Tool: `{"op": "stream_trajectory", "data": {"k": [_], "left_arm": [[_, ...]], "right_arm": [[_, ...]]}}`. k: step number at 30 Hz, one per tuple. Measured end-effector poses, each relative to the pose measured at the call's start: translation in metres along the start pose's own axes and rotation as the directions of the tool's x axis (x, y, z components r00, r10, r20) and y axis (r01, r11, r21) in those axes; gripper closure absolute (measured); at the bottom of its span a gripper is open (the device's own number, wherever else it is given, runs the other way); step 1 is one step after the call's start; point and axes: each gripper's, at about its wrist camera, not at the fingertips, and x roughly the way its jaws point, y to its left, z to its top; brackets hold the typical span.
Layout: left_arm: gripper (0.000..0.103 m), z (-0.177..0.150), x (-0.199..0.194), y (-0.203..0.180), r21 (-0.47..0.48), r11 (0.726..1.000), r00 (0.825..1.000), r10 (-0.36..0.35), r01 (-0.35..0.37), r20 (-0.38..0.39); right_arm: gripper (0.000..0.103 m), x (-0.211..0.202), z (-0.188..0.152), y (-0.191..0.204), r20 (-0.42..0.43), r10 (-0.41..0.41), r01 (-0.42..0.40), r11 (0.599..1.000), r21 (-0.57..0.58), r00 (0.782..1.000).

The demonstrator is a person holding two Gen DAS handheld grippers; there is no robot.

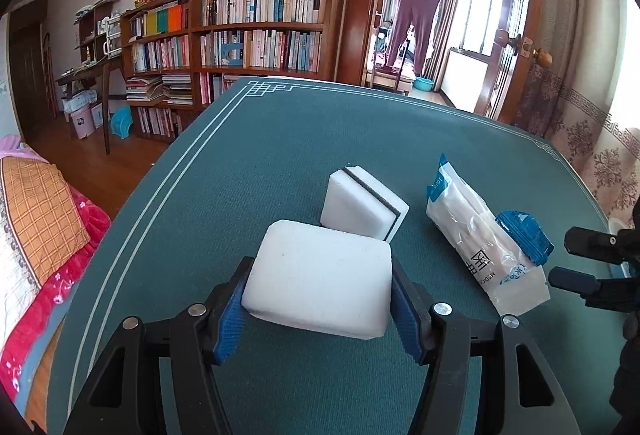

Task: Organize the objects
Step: 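Grasp the blue wrapped packet with the right gripper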

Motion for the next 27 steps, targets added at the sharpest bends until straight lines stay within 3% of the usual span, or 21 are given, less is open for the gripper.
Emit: {"op": "stream_trajectory", "data": {"k": [3, 12, 16, 23, 27], "left_arm": [[0.037, 0.000, 0.000, 0.002, -0.014, 1.000, 1.000, -0.001, 0.001, 0.002], [0.037, -0.003, -0.002, -0.006, 0.001, 1.000, 1.000, -0.010, 0.010, 0.011], [0.037, -0.003, -0.002, -0.010, 0.013, 1.000, 1.000, -0.012, 0.012, 0.011], [0.037, -0.004, -0.002, -0.009, 0.012, 1.000, 1.000, -0.014, 0.014, 0.010], [0.037, -0.004, -0.001, -0.008, 0.008, 1.000, 1.000, -0.018, 0.018, 0.005]], "right_arm": [[0.030, 0.012, 0.012, -0.004, 0.007, 0.006, -0.007, 0.999, 0.042, 1.000], [0.029, 0.038, 0.039, 0.008, 0.044, -0.132, 0.133, 0.991, -0.015, 0.990], [0.029, 0.044, 0.054, 0.024, 0.122, -0.317, 0.332, 0.933, -0.139, 0.941], [0.024, 0.060, 0.068, 0.035, 0.113, -0.390, 0.405, 0.890, -0.210, 0.914], [0.024, 0.069, 0.054, 0.048, 0.150, -0.488, 0.508, 0.792, -0.339, 0.860]]}}
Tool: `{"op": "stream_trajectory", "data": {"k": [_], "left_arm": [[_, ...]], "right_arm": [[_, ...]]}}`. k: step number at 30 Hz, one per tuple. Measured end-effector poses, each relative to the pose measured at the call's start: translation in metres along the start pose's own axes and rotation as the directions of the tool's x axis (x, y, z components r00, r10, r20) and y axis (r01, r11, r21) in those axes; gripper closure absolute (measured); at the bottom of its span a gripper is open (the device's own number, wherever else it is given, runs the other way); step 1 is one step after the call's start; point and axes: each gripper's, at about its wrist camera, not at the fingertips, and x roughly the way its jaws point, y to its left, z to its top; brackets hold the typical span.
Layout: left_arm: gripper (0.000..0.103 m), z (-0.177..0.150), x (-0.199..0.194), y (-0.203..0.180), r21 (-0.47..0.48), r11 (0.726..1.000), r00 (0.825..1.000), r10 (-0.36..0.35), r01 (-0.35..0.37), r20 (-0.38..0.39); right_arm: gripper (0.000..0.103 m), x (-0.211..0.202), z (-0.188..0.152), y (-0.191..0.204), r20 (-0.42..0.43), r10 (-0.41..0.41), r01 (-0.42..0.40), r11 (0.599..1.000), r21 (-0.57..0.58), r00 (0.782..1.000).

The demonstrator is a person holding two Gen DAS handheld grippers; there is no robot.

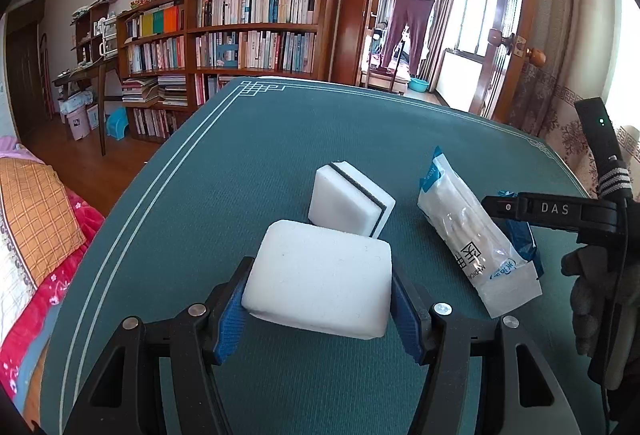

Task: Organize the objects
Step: 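Grasp the blue wrapped packet with the right gripper, then carry the blue packet into the bowl and open the right gripper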

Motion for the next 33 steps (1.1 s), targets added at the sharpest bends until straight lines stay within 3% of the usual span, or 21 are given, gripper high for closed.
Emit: {"op": "stream_trajectory", "data": {"k": [5, 11, 18, 33], "left_arm": [[0.037, 0.001, 0.000, 0.001, -0.002, 1.000, 1.000, -0.003, 0.003, 0.000], [0.037, 0.000, -0.001, -0.001, 0.001, 1.000, 1.000, -0.010, 0.010, 0.007], [0.037, -0.001, -0.002, -0.001, 0.002, 1.000, 1.000, -0.018, 0.018, 0.010], [0.037, 0.001, -0.012, 0.001, -0.025, 0.999, 0.999, -0.025, 0.026, 0.037]], "right_arm": [[0.025, -0.008, -0.024, 0.009, 0.042, -0.115, 0.119, 0.984, -0.130, 0.993], [0.027, -0.027, -0.050, -0.009, 0.062, -0.082, 0.088, 0.991, -0.103, 0.995], [0.054, -0.031, -0.056, -0.013, 0.084, -0.119, 0.128, 0.985, -0.116, 0.989], [0.057, -0.066, -0.102, -0.039, 0.081, -0.120, 0.128, 0.986, -0.104, 0.989]]}}
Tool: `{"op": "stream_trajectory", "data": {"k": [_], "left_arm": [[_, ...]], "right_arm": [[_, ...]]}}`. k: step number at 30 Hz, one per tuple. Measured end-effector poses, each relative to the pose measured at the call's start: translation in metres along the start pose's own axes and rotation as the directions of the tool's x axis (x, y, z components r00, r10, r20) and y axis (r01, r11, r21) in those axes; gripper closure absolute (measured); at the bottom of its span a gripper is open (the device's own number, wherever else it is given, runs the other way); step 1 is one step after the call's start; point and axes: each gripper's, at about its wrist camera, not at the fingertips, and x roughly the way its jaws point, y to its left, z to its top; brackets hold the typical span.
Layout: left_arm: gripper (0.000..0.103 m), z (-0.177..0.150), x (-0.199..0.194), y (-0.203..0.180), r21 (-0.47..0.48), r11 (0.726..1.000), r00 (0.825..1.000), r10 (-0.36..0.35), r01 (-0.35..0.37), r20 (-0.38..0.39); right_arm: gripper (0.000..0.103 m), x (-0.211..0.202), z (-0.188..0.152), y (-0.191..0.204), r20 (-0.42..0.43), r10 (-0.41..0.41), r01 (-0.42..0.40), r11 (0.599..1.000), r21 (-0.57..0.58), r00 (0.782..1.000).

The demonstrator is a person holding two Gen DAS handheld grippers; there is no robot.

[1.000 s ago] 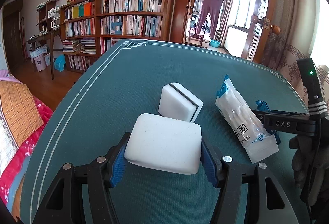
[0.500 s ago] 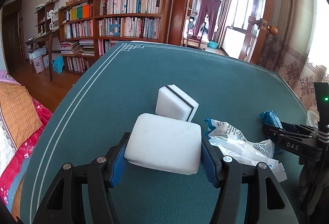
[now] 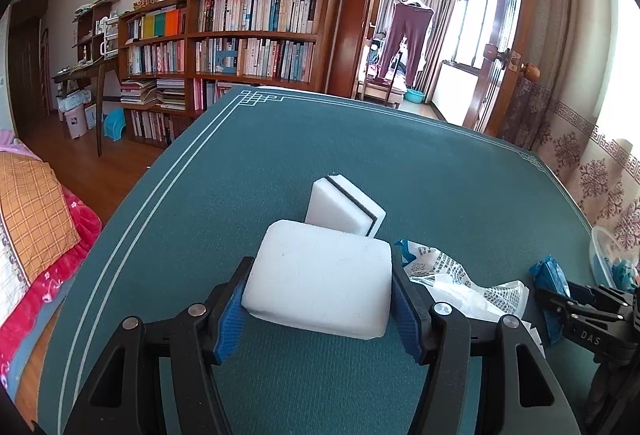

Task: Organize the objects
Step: 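Carry the blue packet into the bowl and open the right gripper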

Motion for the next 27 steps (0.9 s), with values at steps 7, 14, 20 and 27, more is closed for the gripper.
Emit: {"op": "stream_trajectory", "data": {"k": [7, 14, 20, 27], "left_arm": [[0.037, 0.001, -0.014, -0.001, -0.012, 1.000, 1.000, 0.001, -0.001, 0.023], [0.037, -0.005, -0.028, -0.011, 0.003, 1.000, 1.000, -0.010, 0.010, 0.027], [0.037, -0.009, -0.036, -0.030, 0.044, 0.998, 0.999, -0.037, 0.036, 0.023], [0.037, -0.013, -0.045, -0.052, 0.087, 0.993, 0.997, -0.075, 0.073, 0.022]], "right_arm": [[0.058, -0.025, -0.025, -0.007, -0.010, 0.019, -0.019, 1.000, -0.016, 1.000], [0.058, -0.046, -0.040, -0.012, -0.003, 0.066, -0.067, 0.998, -0.004, 0.998], [0.058, -0.057, -0.051, -0.017, 0.004, 0.096, -0.096, 0.995, 0.016, 0.995], [0.058, -0.076, -0.055, -0.034, 0.027, 0.115, -0.117, 0.992, 0.054, 0.993]]}}
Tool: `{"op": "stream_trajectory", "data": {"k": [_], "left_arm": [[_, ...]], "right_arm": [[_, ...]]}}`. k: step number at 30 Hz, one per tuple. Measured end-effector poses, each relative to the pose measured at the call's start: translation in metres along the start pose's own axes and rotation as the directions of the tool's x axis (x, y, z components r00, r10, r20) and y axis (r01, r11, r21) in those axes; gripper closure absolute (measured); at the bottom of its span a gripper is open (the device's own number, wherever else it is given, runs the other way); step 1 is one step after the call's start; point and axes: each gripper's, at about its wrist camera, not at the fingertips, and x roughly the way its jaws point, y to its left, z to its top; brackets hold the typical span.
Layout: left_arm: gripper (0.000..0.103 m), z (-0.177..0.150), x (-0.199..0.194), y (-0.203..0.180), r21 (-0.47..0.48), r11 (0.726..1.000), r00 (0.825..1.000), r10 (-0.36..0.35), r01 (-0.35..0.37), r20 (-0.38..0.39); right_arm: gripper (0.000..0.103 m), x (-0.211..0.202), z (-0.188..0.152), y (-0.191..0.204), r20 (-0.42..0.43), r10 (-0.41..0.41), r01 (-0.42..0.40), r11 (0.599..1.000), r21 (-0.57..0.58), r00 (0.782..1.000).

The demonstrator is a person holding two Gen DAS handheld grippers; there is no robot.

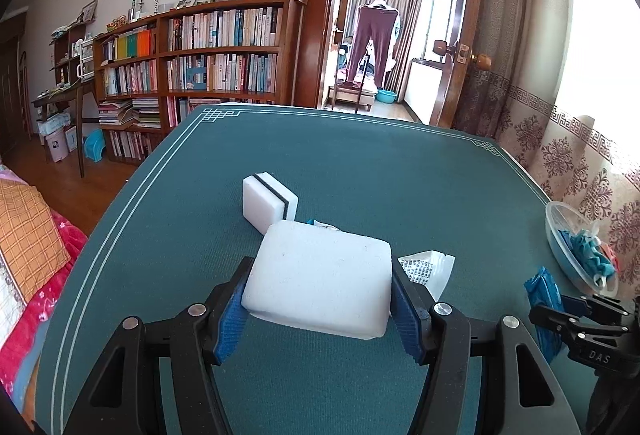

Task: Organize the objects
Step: 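Carry the blue packet into the bowl and open the right gripper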

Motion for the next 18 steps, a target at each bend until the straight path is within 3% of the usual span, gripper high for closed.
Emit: {"op": "stream_trajectory", "data": {"k": [9, 18], "left_arm": [[0.037, 0.000, -0.002, -0.035, 0.055, 0.997, 0.998, -0.054, 0.055, -0.010], [0.037, -0.003, -0.004, -0.072, 0.105, 0.990, 0.995, -0.093, 0.095, -0.026]], "right_arm": [[0.058, -0.033, 0.002, -0.026, 0.058, -0.003, 0.000, 0.998, 0.056, 0.998], [0.058, -0.068, 0.010, -0.074, 0.139, -0.060, 0.040, 0.989, 0.143, 0.989]]}}
